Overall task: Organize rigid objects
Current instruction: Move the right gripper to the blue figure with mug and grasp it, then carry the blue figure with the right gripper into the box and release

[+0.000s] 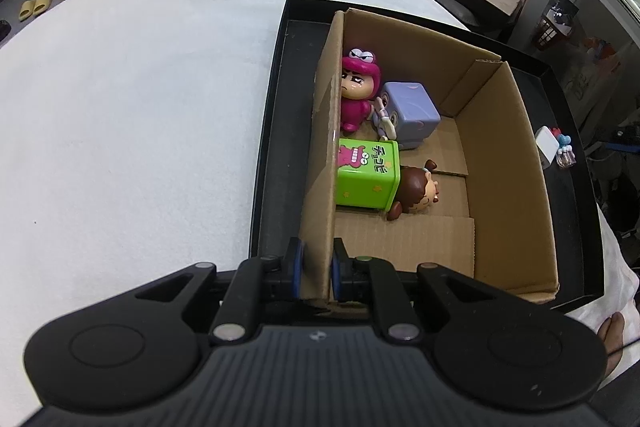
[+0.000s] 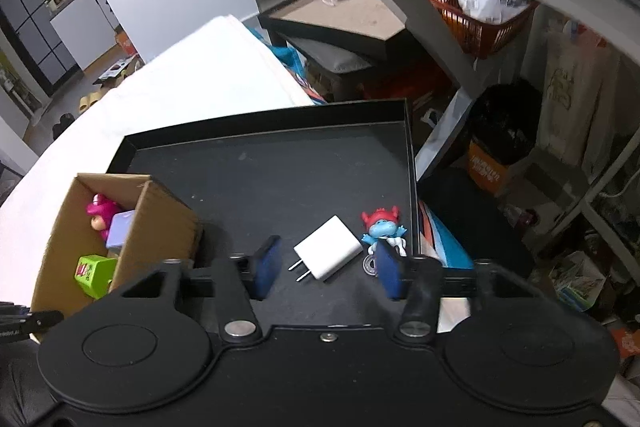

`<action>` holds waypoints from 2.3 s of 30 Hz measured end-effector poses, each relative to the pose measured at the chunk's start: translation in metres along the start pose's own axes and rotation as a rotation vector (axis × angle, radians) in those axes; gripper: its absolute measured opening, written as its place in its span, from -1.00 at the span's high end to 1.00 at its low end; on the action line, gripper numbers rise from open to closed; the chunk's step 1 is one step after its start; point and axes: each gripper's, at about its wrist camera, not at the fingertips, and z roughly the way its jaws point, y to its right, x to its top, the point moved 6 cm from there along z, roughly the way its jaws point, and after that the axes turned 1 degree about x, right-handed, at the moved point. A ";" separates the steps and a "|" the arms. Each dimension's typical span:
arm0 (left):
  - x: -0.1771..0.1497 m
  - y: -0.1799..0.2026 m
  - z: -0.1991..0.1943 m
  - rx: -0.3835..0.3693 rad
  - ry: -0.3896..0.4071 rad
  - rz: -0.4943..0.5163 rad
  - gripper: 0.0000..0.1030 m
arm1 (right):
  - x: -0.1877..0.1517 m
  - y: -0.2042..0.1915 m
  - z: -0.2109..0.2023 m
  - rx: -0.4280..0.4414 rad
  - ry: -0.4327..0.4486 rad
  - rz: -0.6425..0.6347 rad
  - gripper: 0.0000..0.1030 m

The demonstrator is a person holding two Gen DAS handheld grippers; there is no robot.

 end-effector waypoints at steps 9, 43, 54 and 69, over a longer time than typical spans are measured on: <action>0.002 0.000 0.001 0.023 -0.002 0.006 0.74 | -0.005 0.031 0.037 -0.030 -0.071 0.059 0.42; 0.002 0.002 0.002 0.025 -0.006 -0.002 0.74 | -0.023 0.007 0.074 -0.119 -0.187 -0.126 0.39; 0.002 0.003 0.001 0.032 -0.001 0.009 0.74 | -0.021 -0.015 0.047 -0.080 -0.123 -0.134 0.39; 0.002 0.004 0.001 0.031 0.001 0.010 0.74 | -0.024 -0.061 0.020 -0.017 -0.070 -0.187 0.39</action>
